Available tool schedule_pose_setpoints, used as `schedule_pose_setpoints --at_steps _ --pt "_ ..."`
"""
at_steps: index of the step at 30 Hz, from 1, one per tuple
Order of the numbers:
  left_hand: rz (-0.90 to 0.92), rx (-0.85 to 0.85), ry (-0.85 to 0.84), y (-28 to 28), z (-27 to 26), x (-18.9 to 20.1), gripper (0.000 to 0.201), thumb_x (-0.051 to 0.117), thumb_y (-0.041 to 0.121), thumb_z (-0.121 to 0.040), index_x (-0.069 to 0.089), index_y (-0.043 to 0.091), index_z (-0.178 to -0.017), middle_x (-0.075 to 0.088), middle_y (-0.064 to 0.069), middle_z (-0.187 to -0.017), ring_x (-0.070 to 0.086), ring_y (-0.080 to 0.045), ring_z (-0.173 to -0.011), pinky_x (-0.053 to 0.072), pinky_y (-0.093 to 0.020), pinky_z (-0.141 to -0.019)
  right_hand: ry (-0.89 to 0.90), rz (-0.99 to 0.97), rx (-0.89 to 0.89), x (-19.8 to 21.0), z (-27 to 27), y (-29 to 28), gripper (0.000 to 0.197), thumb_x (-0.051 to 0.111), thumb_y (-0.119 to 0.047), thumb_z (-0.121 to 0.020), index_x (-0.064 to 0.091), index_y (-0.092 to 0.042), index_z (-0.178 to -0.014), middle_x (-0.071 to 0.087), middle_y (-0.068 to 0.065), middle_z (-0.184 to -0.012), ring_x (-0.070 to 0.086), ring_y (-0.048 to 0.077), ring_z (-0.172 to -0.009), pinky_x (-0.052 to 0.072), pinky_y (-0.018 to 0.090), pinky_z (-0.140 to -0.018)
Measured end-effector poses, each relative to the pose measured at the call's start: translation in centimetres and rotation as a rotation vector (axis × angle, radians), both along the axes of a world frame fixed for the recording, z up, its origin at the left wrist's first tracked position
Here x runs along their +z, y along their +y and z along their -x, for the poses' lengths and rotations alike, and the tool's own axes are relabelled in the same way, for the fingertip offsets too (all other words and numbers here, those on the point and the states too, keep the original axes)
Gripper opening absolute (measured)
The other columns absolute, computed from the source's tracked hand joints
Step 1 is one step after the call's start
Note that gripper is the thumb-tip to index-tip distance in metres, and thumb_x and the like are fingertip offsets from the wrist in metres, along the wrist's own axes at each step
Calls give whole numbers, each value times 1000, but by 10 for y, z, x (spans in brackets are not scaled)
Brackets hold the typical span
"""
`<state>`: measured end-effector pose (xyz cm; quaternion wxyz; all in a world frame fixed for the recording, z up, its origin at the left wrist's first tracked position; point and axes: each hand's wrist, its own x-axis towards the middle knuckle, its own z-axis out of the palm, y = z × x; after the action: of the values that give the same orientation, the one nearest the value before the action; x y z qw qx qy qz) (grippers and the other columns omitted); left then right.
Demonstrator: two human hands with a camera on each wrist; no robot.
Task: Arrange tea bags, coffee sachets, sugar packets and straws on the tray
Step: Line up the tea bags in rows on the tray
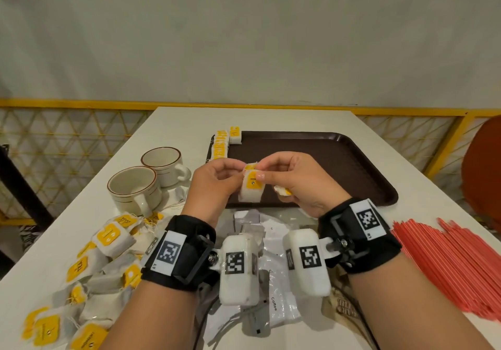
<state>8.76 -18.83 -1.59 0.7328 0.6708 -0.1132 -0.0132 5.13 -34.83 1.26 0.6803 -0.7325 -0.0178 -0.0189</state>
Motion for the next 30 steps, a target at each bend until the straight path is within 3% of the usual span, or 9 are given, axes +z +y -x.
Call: schedule_pose_setpoints --at_steps 4,9,13,16,22,25,27,30 --pt "-9 -23 -11 1 0 0 11 70 3 -81 70 13 -85 70 -22 -92 65 -29 -81 53 -42 -83 -12 -38 -126 -6 -2 5 7 71 -8 -83 70 -16 -82 66 4 -84 54 8 -64 38 19 -46" --pt "37 -61 23 -2 1 2 9 65 6 -86 71 14 -86 73 -11 -86 67 -21 -80 54 -31 -77 3 -130 -113 -4 -1 5 3 65 -3 -87 66 -5 -89 64 7 -75 51 6 -50 33 18 -40" --pt "41 -63 28 -3 2 2 7 65 11 -87 71 14 -88 73 -7 -85 68 -19 -79 53 -29 -76 10 -100 -128 -7 -1 3 4 66 -4 -86 68 -5 -90 64 8 -77 51 6 -54 35 17 -41" --pt "-12 -62 -44 -2 3 0 13 70 5 -82 69 15 -90 73 -8 -83 68 -18 -79 52 -28 -75 35 -91 -124 -6 0 4 4 68 -6 -85 68 -8 -88 63 7 -79 52 7 -58 36 17 -42" --pt "-191 -52 -150 -5 5 1 39 51 -8 -86 67 22 -67 66 15 -73 58 1 -71 42 -18 -69 196 -357 -227 -5 -6 4 7 56 -16 -96 60 -11 -98 58 6 -90 45 11 -53 33 21 -42" --pt "-251 -20 -116 -7 8 1 39 49 -2 -88 72 23 -68 71 6 -84 61 -7 -76 47 -22 -71 322 -578 -199 -4 -5 5 13 51 -13 -96 62 -8 -102 58 7 -87 50 16 -62 38 24 -50" --pt "-244 -1 -91 -9 9 1 31 52 4 -88 74 21 -74 72 4 -87 61 -2 -72 46 -20 -69 349 -665 -182 -6 -4 6 22 41 -9 -96 62 -5 -102 58 11 -93 52 18 -69 40 27 -59" --pt "-217 6 -45 -9 8 1 14 64 14 -85 77 19 -80 73 7 -87 64 1 -86 45 -16 -76 322 -711 -160 -7 -4 7 28 35 -8 -94 62 -3 -102 58 15 -101 56 22 -82 45 30 -72"
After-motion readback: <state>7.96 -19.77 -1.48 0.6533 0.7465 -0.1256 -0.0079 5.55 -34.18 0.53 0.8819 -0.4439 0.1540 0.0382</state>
